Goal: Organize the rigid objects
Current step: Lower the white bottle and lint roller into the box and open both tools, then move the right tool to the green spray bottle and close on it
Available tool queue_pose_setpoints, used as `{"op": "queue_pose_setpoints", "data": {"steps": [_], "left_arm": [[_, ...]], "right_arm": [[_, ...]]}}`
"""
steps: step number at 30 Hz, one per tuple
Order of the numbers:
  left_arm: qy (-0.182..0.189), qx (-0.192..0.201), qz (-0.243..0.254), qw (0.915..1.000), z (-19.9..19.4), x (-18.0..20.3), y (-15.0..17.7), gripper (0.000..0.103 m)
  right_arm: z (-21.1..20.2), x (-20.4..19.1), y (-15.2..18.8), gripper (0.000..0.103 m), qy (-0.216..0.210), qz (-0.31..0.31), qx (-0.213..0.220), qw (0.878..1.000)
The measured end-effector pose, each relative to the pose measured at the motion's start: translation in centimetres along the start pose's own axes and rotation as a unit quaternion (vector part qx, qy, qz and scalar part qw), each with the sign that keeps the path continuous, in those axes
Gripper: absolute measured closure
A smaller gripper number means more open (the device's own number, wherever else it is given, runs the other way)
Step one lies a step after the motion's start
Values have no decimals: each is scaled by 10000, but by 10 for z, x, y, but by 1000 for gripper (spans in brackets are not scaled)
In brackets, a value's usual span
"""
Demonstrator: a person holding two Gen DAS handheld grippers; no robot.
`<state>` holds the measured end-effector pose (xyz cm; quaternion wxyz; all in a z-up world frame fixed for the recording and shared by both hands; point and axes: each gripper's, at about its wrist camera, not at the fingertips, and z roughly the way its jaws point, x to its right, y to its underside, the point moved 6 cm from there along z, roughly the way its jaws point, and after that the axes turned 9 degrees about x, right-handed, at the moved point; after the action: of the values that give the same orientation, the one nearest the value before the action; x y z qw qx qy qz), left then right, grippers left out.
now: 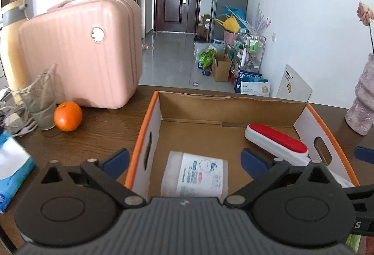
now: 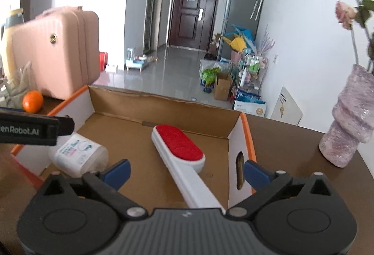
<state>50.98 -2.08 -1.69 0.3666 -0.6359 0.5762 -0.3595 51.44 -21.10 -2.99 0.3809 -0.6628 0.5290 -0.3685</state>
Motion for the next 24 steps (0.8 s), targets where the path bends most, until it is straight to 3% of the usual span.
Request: {"op": "queue_pose_setpoints", "data": {"steps": [24], "left_arm": [[161,732,99,9971,-161,-37,47,0]], "right_arm": [[-186,-4,47,0,78,721,1290,9890]]}}
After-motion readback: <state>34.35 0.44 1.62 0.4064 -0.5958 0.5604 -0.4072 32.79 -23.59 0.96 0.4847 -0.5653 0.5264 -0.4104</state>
